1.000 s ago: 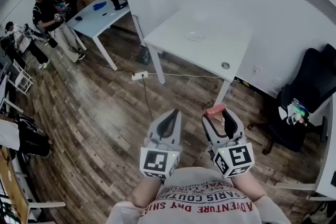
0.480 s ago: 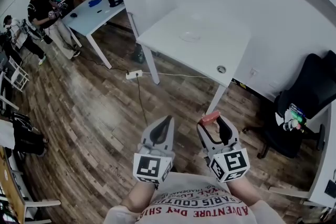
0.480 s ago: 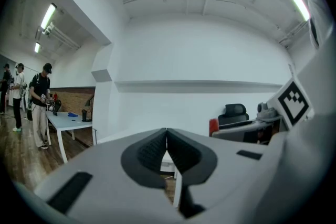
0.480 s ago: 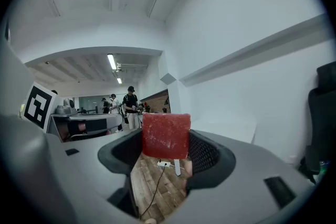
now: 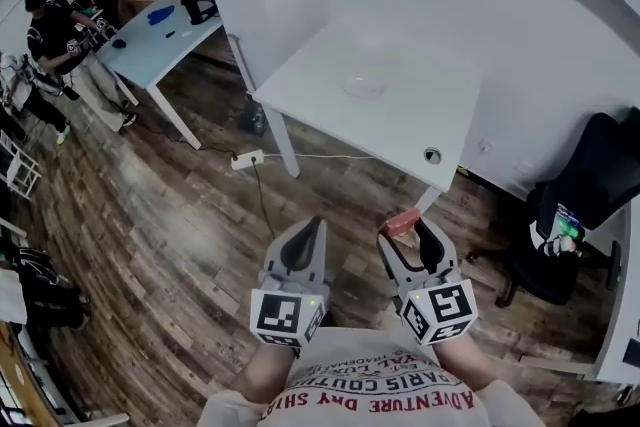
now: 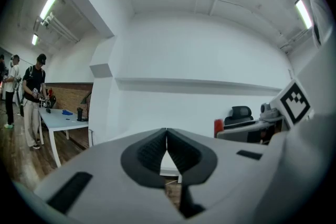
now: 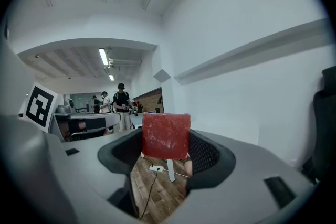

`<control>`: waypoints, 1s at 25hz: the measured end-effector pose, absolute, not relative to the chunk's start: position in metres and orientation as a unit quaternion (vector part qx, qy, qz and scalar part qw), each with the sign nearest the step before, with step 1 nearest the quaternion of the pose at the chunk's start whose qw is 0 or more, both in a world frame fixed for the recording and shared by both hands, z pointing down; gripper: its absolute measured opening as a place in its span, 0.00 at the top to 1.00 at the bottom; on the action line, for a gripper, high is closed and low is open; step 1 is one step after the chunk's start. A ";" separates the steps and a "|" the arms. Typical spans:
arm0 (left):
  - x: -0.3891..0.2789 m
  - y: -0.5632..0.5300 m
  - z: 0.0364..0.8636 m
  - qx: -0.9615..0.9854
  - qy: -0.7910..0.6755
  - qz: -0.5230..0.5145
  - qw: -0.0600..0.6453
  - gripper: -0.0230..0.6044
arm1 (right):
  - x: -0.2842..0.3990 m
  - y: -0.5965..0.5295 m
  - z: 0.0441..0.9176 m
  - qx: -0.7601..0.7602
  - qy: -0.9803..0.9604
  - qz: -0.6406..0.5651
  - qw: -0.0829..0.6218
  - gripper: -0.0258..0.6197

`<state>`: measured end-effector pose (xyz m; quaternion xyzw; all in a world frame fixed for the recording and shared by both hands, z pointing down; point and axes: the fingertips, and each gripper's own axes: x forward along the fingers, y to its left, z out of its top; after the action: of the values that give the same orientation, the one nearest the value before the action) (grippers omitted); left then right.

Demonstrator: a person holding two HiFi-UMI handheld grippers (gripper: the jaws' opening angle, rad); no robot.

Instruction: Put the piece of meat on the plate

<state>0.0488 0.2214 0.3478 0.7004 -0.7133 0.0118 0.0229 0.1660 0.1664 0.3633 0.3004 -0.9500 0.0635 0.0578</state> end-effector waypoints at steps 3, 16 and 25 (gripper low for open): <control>0.007 0.194 0.346 0.711 -0.703 0.011 0.024 0.95 | 0.126 0.140 0.361 0.314 -0.945 0.067 0.057 0.53; -0.141 0.080 0.349 0.741 -0.670 0.006 0.035 0.95 | -0.019 0.037 0.360 0.357 -0.929 0.077 0.064 0.53; -0.158 -0.003 0.374 0.754 -0.655 0.012 0.050 0.95 | -0.037 -0.049 0.386 0.370 -0.921 0.094 0.076 0.53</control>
<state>-0.1582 -0.0032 0.3736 0.7540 -0.6549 0.0117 0.0498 -0.0374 -0.0491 0.3863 0.3701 -0.9211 0.0941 0.0758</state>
